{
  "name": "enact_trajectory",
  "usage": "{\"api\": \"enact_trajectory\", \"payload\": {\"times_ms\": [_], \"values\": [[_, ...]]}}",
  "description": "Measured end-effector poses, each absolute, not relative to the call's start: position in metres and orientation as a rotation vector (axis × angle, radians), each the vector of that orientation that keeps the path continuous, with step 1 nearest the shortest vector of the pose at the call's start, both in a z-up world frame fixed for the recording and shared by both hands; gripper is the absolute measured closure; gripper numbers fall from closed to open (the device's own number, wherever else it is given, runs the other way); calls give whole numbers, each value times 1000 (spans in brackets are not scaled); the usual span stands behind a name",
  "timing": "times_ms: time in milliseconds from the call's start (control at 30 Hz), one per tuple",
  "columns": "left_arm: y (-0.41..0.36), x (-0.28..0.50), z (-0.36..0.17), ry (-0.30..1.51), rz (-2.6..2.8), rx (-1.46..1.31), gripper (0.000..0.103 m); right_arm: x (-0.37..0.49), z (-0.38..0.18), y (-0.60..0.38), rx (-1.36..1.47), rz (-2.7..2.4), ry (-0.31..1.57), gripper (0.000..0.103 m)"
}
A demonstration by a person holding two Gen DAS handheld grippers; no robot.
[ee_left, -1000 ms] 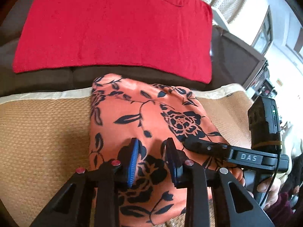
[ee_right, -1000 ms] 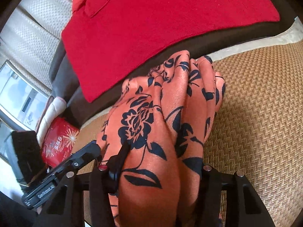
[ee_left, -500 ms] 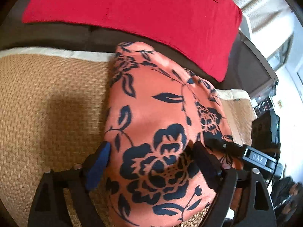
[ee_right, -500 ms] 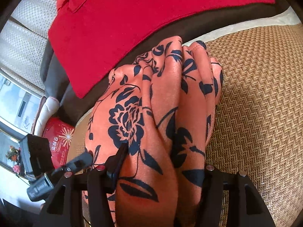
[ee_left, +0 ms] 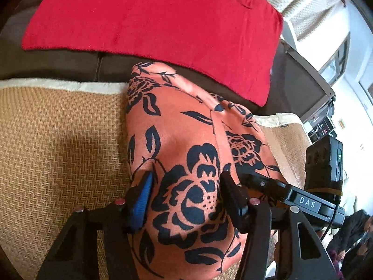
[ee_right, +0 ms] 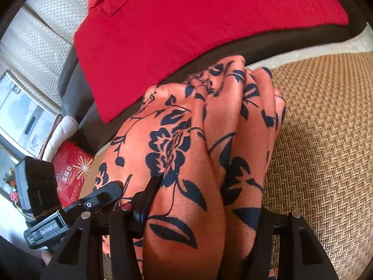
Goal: Fold small clothes
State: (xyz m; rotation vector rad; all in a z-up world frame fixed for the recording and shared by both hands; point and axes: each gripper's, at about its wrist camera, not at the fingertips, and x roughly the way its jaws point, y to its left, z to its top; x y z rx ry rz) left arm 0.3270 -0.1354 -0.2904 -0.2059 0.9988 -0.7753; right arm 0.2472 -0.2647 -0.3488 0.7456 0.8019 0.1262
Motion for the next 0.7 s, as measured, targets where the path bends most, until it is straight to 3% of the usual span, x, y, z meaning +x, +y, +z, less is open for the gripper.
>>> {"api": "enact_trajectory", "payload": {"times_ms": [333,533,700], "values": [[-117,274,-261,960,-764,-117,46,197,-326,-250,784,195,722,47],[-106,235,-275,986,-640,9,46,154,-338,-222,778,208,769,47],[-114,216,-292,973,-540,135,36,146,-361,-223,817,110,880,41]]}}
